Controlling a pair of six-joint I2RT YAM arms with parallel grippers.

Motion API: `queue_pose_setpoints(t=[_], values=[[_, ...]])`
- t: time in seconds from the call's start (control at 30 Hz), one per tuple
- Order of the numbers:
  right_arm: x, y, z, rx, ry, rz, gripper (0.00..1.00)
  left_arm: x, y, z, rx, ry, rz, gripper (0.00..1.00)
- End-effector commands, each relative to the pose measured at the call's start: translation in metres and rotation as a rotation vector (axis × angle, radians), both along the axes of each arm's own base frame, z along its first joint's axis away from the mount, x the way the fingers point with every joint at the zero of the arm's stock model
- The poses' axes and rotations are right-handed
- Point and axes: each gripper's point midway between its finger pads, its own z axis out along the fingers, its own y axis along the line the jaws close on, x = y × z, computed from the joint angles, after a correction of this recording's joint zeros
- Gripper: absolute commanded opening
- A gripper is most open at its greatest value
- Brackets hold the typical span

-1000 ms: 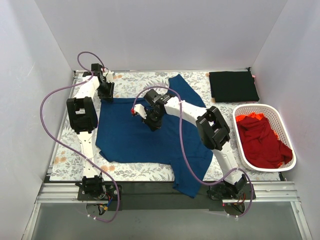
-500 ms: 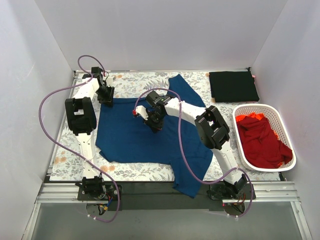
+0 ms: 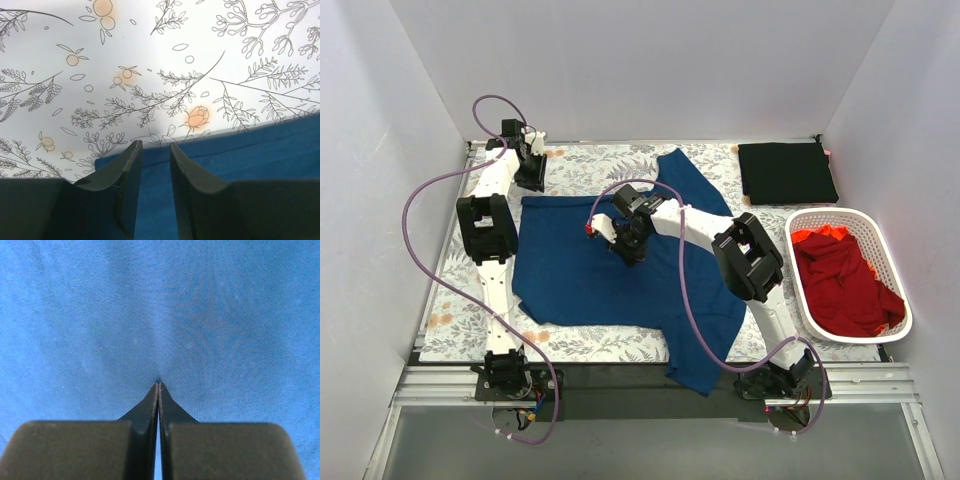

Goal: Fold and stack the t-shirts
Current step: Flatten the tshirt out

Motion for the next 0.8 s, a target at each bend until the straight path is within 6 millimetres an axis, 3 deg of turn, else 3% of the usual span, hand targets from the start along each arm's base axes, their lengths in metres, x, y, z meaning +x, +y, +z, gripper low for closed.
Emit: queue_pose_setpoints(t=[0.0, 0.1, 0.2, 0.23, 0.4, 0.5, 0.77], values=[[-0.033, -0.041, -0.046, -0.195, 0.11, 0.013, 0.01, 0.022, 0.0, 0.028, 0.005, -0.108, 0.015, 0.28], [-0.032, -0.041, -0.045, -0.198, 0.105, 0.011, 0.01, 0.016, -0.01, 0.048, -0.033, -0.121, -0.042, 0.28], [-0.031, -0.041, -0.044, -0.198, 0.095, 0.012, 0.01, -0.008, -0.013, 0.057, -0.036, -0.073, -0.086, 0.27], [-0.031, -0.041, -0.044, -0.199, 0.097, 0.011, 0.01, -0.024, -0.014, 0.048, -0.032, -0.016, -0.118, 0.27], [-0.032, -0.042, -0.045, -0.201, 0.097, 0.018, 0.01, -0.058, -0.018, 0.036, -0.054, 0.104, -0.152, 0.26], [-0.032, -0.042, -0.047, -0.204, 0.098, 0.024, 0.01, -0.06, -0.02, 0.03, -0.065, 0.122, -0.138, 0.25], [-0.037, -0.047, -0.053, -0.228, 0.101, 0.037, 0.01, -0.042, -0.015, -0.003, -0.056, 0.137, -0.075, 0.25]])
